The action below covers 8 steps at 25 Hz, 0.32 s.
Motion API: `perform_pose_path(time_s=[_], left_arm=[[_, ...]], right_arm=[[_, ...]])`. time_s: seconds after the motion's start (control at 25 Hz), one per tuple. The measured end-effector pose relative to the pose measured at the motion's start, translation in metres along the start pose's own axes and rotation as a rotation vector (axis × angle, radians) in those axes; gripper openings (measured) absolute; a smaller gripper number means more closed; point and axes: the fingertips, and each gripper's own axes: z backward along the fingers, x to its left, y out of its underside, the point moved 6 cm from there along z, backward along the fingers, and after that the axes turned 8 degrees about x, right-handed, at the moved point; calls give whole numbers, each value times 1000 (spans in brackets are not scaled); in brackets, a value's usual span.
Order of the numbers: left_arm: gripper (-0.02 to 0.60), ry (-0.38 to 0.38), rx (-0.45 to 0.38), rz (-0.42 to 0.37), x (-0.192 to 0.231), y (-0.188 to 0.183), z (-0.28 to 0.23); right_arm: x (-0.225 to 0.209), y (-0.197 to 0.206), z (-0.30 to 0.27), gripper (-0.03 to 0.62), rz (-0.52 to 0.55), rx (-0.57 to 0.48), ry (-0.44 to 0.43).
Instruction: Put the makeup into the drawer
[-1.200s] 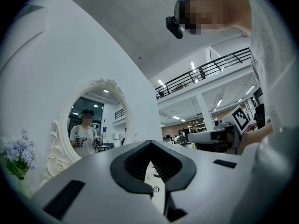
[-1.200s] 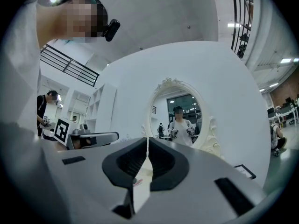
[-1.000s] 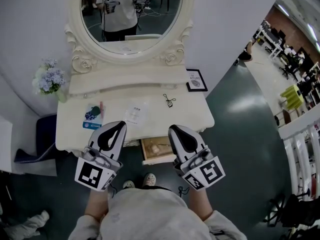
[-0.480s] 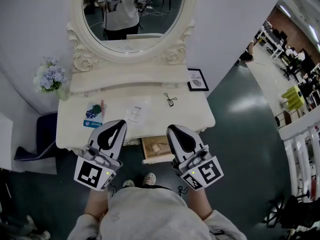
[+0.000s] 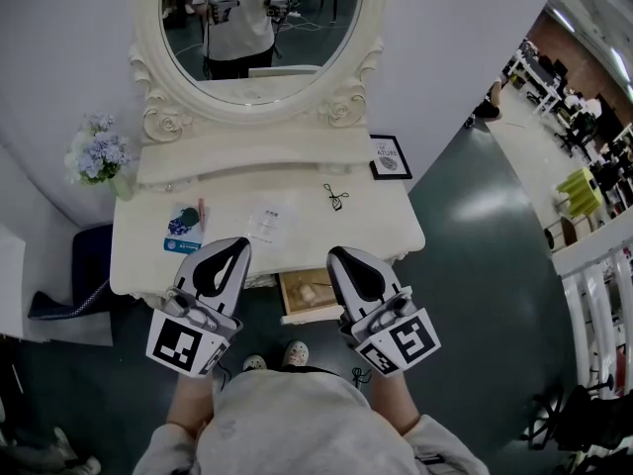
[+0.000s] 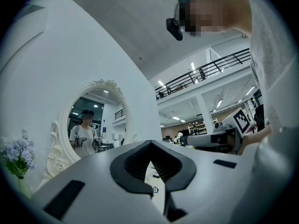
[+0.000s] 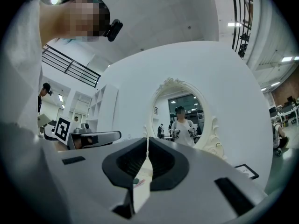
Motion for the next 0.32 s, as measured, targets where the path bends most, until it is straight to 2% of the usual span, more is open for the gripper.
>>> perform_pose_path(time_s=[0.32], left_arm=[[12,-10,2,0,0,0,-2]], right_arm=[[-2,0,1,25,6,-1,1]])
